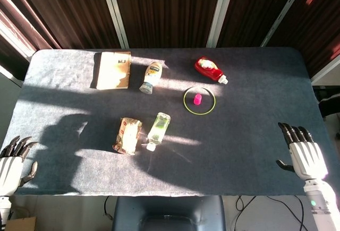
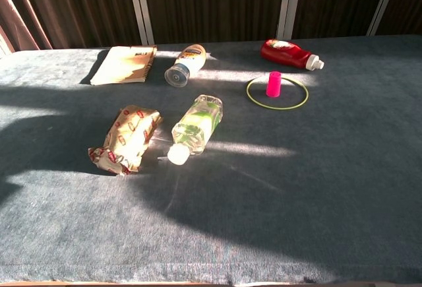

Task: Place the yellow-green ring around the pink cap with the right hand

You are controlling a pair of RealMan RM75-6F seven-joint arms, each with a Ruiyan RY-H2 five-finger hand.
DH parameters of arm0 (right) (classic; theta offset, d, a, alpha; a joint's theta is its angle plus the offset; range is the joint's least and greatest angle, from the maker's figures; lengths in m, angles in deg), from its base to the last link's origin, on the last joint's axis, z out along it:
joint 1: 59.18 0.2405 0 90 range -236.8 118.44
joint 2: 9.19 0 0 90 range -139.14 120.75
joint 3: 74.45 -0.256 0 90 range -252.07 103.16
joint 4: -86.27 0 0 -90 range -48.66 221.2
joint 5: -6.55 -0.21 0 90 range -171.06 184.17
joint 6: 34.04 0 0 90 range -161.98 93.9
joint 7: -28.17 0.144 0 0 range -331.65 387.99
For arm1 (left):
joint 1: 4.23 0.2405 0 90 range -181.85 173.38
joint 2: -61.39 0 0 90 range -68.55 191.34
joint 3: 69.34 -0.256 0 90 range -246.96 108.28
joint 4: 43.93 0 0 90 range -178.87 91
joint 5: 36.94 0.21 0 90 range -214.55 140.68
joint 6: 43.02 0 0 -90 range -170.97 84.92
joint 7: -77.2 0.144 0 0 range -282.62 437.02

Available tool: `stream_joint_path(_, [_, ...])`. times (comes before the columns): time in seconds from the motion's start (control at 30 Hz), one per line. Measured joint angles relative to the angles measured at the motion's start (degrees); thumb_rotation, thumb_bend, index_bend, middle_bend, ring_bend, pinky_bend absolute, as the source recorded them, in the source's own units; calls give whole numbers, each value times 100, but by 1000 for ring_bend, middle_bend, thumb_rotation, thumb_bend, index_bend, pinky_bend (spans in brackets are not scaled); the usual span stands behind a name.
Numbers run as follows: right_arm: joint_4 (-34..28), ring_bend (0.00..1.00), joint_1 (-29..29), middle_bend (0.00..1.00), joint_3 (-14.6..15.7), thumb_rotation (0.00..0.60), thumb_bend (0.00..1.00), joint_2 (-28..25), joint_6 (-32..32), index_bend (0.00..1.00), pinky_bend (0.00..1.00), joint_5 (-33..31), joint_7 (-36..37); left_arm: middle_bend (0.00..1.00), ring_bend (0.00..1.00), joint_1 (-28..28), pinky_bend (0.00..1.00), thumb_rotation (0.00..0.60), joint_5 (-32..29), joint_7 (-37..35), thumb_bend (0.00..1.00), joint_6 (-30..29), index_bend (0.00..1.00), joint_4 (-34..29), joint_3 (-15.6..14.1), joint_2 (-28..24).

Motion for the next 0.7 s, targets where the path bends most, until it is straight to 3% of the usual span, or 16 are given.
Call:
stream_joint_path(0.33, [506,0,-164,0,-61,600,42,279,-88,0,107,-8,155,136,55,-25,198,600,111,-60,462,-48,229,115,3,60])
stream_joint_path(0.7, [540,0,-309,0,-148,600,41,347,56,0,106,250,315,127,55,-18,199,600,95,-68,463,-105,220,167,34,115])
